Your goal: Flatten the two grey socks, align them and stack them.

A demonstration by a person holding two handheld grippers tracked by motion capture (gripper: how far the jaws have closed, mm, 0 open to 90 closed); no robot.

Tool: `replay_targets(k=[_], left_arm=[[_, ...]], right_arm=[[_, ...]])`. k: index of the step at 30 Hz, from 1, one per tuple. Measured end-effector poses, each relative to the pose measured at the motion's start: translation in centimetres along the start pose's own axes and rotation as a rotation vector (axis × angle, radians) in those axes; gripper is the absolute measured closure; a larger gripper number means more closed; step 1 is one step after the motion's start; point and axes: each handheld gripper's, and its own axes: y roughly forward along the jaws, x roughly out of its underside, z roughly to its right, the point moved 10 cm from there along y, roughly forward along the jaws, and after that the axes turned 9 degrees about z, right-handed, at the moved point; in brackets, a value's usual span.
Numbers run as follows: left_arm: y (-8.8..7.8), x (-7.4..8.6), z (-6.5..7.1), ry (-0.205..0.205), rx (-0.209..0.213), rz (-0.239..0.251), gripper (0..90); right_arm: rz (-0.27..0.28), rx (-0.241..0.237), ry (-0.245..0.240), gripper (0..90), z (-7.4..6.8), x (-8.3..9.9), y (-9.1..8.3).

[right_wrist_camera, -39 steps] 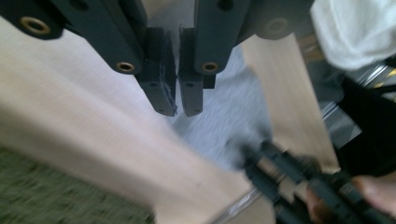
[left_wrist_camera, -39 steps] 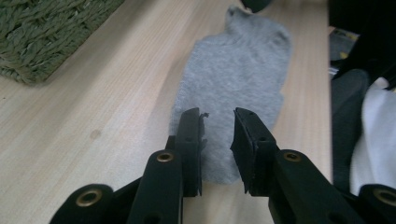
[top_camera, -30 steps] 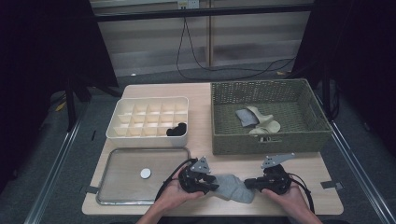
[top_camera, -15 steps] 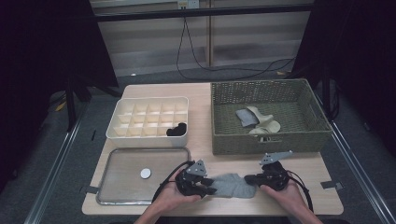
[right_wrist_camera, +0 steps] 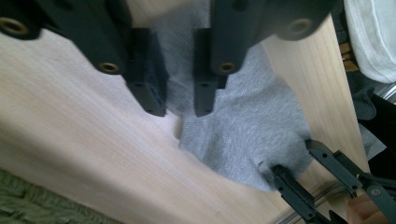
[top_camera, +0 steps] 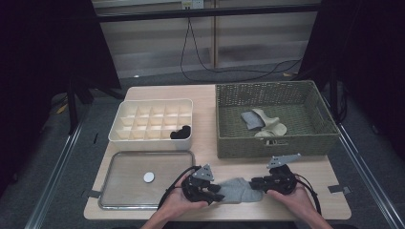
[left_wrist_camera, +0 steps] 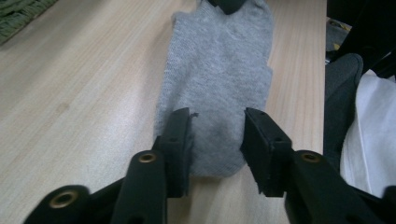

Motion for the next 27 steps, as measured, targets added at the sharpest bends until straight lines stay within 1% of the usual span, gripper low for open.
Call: replay_targets(k=[1, 2, 3, 4, 5, 6, 7, 8, 9, 11, 12, 13, 14, 15, 17, 18, 19, 21, 22, 23, 24, 25, 26, 27], left_arm=[[-0.1, 0.0, -0.1, 0.003, -0.017, -0.001, 58.2], [-0.1, -0.1, -0.2, -0.001, -0.019, 0.006, 56.8], [-0.2, 0.0, -0.2, -0.011, -0.009, -0.006, 53.6], [-0.3, -0.1, -0.4, -0.005, -0.026, -0.001, 52.3], [-0.4, -0.2, -0.5, -0.012, -0.036, 0.01, 50.1], [-0.5, -0.4, -0.4, -0.025, -0.033, 0.026, 48.2], [-0.6, -0.6, -0.5, -0.025, -0.041, 0.042, 46.0], [-0.8, -0.8, -0.6, -0.029, -0.054, 0.051, 43.2], [-0.9, -0.9, -0.7, -0.034, -0.053, 0.056, 40.3], [-1.1, -1.2, -0.9, -0.049, -0.058, 0.081, 36.6], [-1.4, -1.2, -1.0, -0.053, -0.062, 0.08, 35.1], [-1.6, -1.3, -1.1, -0.057, -0.067, 0.094, 34.6], [-1.8, -1.4, -1.3, -0.07, -0.072, 0.101, 34.5], [-2.0, -1.4, -1.3, -0.075, -0.076, 0.106, 34.2], [-2.4, -1.5, -1.6, -0.048, -0.099, 0.097, 35.8], [-2.8, -1.7, -1.7, -0.06, -0.104, 0.115, 35.9], [-3.2, -1.7, -2.0, -0.062, -0.113, 0.117, 35.9], [-3.8, -1.7, -2.2, -0.091, -0.12, 0.137, 35.9], [-4.2, -1.6, -2.2, -0.106, -0.12, 0.15, 35.7], [-4.4, -1.4, -2.2, -0.094, -0.126, 0.143, 35.0], [-4.8, -1.1, -2.2, -0.087, -0.145, 0.131, 34.6], [-5.0, -1.0, -2.1, -0.093, -0.153, 0.131, 33.0], [-5.4, -1.1, -1.9, -0.096, -0.151, 0.14, 30.3], [-5.6, -1.1, -1.7, -0.096, -0.145, 0.148, 29.6]], right_arm=[[0.004, 0.002, 0.007, 70.7, 0.1, -0.1, -0.1], [0.013, -0.002, 0.013, 69.9, 0.2, -0.2, -0.3], [0.029, -0.002, 0.023, 69.0, 0.3, -0.4, -0.5], [0.035, -0.002, 0.033, 68.3, 0.4, -0.5, -0.6], [0.048, -0.006, 0.033, 66.5, 0.4, -0.6, -0.7], [0.056, -0.005, 0.033, 65.5, 0.4, -0.7, -0.7], [0.062, -0.009, 0.046, 64.3, 0.3, -0.9, -0.8], [0.07, -0.011, 0.047, 62.7, 0.2, -1.0, -0.8], [0.079, -0.009, 0.042, 60.6, 0.2, -1.1, -0.8], [0.088, -0.005, 0.053, 58.2, 0.1, -1.3, -0.8], [0.09, -0.001, 0.055, 57.4, 0.1, -1.4, -0.8], [0.096, 0.0, 0.053, 56.9, 0.0, -1.5, -0.8], [0.1, -0.001, 0.053, 56.4, -0.1, -1.5, -0.9], [0.103, -0.003, 0.054, 55.7, -0.1, -1.6, -1.0], [0.112, -0.003, 0.055, 54.6, -0.2, -1.8, -1.0], [0.108, 0.002, 0.05, 54.3, -0.1, -1.8, -1.1], [0.11, 0.0, 0.046, 53.9, -0.2, -1.9, -1.1], [0.116, -0.003, 0.045, 53.1, -0.2, -1.9, -1.2], [0.125, -0.002, 0.048, 52.9, -0.2, -2.0, -1.2], [0.125, 0.001, 0.058, 51.9, -0.1, -2.1, -1.3], [0.125, 0.004, 0.053, 51.7, -0.1, -2.1, -1.3], [0.125, 0.009, 0.052, 53.2, -0.1, -2.2, -1.3], [0.13, 0.006, 0.053, 54.0, -0.1, -2.4, -1.4], [0.137, -0.004, 0.053, 53.7, -0.2, -2.5, -1.5]])
